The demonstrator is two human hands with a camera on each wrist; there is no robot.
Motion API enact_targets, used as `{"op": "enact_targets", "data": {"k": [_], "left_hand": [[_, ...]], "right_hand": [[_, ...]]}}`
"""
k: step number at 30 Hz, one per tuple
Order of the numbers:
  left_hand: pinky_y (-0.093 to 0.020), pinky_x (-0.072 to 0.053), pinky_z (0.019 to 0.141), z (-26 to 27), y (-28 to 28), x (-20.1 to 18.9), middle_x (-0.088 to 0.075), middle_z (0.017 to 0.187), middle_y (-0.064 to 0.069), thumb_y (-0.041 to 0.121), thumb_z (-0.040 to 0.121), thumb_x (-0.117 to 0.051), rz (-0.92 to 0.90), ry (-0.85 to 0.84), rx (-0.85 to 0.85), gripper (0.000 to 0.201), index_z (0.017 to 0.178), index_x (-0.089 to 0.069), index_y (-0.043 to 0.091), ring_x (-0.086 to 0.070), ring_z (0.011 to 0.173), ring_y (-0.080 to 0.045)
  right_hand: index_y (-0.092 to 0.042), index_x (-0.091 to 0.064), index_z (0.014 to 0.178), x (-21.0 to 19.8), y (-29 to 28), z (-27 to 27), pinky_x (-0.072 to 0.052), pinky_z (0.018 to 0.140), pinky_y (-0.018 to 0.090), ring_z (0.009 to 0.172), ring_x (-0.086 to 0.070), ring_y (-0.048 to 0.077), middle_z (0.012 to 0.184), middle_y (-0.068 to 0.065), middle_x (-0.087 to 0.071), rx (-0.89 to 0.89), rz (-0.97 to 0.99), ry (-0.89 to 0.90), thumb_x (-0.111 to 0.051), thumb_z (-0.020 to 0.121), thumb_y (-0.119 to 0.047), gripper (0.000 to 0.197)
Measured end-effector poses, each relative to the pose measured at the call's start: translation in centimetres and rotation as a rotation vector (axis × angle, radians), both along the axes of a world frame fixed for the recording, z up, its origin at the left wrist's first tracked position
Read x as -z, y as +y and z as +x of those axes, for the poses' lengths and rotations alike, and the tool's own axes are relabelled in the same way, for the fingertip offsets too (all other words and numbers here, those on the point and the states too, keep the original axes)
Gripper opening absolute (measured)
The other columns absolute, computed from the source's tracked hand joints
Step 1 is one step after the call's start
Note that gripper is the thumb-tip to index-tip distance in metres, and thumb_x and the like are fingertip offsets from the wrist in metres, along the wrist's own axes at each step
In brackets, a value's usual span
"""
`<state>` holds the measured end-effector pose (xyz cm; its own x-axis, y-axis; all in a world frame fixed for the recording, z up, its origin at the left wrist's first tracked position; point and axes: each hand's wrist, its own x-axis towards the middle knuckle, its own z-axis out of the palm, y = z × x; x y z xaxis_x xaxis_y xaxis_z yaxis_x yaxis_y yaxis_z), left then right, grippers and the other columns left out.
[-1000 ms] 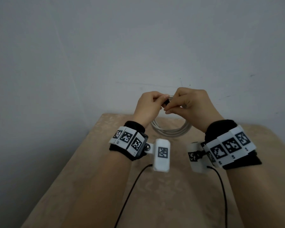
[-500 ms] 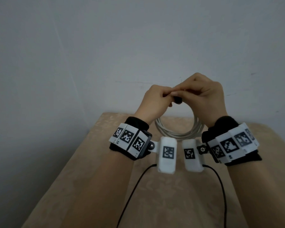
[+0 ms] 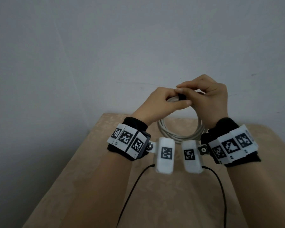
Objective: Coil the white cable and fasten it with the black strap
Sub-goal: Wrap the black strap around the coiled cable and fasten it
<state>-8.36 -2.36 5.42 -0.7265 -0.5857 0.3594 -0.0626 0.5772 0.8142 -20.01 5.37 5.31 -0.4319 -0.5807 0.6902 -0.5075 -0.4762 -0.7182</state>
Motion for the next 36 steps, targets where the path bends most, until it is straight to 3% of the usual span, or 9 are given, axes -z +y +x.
{"op": "enact_targets", "data": {"k": [3, 7, 11, 13, 16, 22, 26, 32, 36], "left_hand": [[-0.048, -0.051, 0.086, -0.1, -0.2, 0.4, -0.072, 0.088, -0.011, 0.021, 0.084, -0.068, -0.083, -0.010, -0.064, 0.017, 0.092, -0.073, 0.006, -0.067, 0.089, -0.025], [-0.038, -0.051, 0.076, 0.0, -0.2, 0.2, -0.071, 0.080, -0.005, 0.020, 0.082, -0.072, -0.152, -0.010, -0.140, 0.010, 0.085, -0.072, 0.010, -0.065, 0.080, -0.019], [-0.031, -0.047, 0.077, 0.0, 0.2, 0.1, -0.071, 0.085, -0.003, 0.021, 0.082, -0.073, -0.203, -0.025, -0.165, 0.013, 0.091, -0.072, 0.011, -0.064, 0.084, -0.017], [-0.025, -0.047, 0.075, -0.1, 0.5, 0.1, -0.071, 0.087, 0.000, 0.021, 0.081, -0.073, -0.231, -0.024, -0.155, 0.021, 0.100, -0.068, 0.012, -0.063, 0.083, -0.014], [-0.014, -0.042, 0.064, -0.2, 0.6, 0.0, -0.068, 0.078, 0.002, 0.019, 0.080, -0.075, -0.223, -0.006, -0.134, 0.047, 0.117, -0.047, 0.013, -0.059, 0.070, -0.007], [-0.018, -0.043, 0.065, -0.1, 0.6, 0.0, -0.068, 0.076, 0.002, 0.014, 0.079, -0.075, -0.277, 0.065, -0.110, 0.050, 0.113, -0.039, 0.013, -0.058, 0.066, -0.007], [-0.018, -0.043, 0.066, 0.2, 0.4, -0.3, -0.069, 0.078, 0.001, 0.012, 0.078, -0.075, -0.315, 0.085, -0.090, 0.048, 0.112, -0.041, 0.012, -0.059, 0.068, -0.008], [-0.025, -0.047, 0.074, 0.4, 0.5, -0.2, -0.072, 0.082, 0.003, 0.011, 0.078, -0.074, -0.310, 0.097, -0.065, 0.047, 0.114, -0.044, 0.011, -0.063, 0.076, -0.010], [-0.023, -0.049, 0.079, 0.6, 0.3, 0.0, -0.074, 0.086, 0.005, 0.015, 0.074, -0.078, -0.221, 0.103, -0.081, 0.052, 0.116, -0.047, 0.015, -0.066, 0.081, -0.006]], "right_hand": [[-0.015, -0.075, 0.080, 0.0, -0.1, -0.4, -0.047, 0.065, 0.012, 0.071, -0.063, 0.000, 0.076, 0.000, -0.066, -0.016, 0.053, -0.058, -0.075, 0.075, -0.005, 0.011], [-0.011, -0.073, 0.075, 0.1, -0.3, -0.6, -0.051, 0.063, 0.018, 0.067, -0.068, 0.009, 0.066, -0.004, -0.072, -0.138, 0.120, -0.241, -0.073, 0.077, -0.002, 0.009], [-0.003, -0.072, 0.081, 0.0, -0.2, -1.0, -0.054, 0.063, 0.021, 0.066, -0.069, 0.013, 0.068, 0.001, -0.073, -0.236, 0.186, -0.376, -0.070, 0.080, -0.002, 0.003], [-0.002, -0.070, 0.084, -0.1, -0.2, -1.4, -0.053, 0.059, 0.020, 0.061, -0.068, 0.012, 0.067, 0.002, -0.072, -0.273, 0.247, -0.449, -0.069, 0.080, -0.003, 0.004], [-0.002, -0.070, 0.085, 0.2, -0.3, -1.8, -0.048, 0.051, 0.019, 0.049, -0.058, 0.010, 0.060, 0.002, -0.068, -0.284, 0.350, -0.519, -0.067, 0.083, -0.008, 0.006], [-0.009, -0.068, 0.080, -0.2, -0.5, -1.6, -0.045, 0.054, 0.024, 0.052, -0.054, 0.012, 0.060, 0.002, -0.060, -0.251, 0.481, -0.532, -0.063, 0.086, -0.017, 0.011], [-0.015, -0.062, 0.093, -0.3, -0.3, -1.4, -0.045, 0.058, 0.029, 0.057, -0.052, 0.015, 0.064, 0.001, -0.054, -0.352, 0.685, -0.565, -0.057, 0.087, -0.033, 0.020], [-0.013, -0.059, 0.103, -0.6, 0.3, -1.7, -0.049, 0.060, 0.030, 0.055, -0.049, 0.012, 0.064, 0.000, -0.049, -0.510, 0.675, -0.752, -0.057, 0.089, -0.026, 0.019], [-0.021, -0.053, 0.101, -0.6, 0.2, -1.8, -0.046, 0.062, 0.029, 0.049, -0.046, 0.011, 0.064, -0.002, -0.049, -0.515, 0.675, -0.789, -0.056, 0.087, -0.018, 0.014]]}}
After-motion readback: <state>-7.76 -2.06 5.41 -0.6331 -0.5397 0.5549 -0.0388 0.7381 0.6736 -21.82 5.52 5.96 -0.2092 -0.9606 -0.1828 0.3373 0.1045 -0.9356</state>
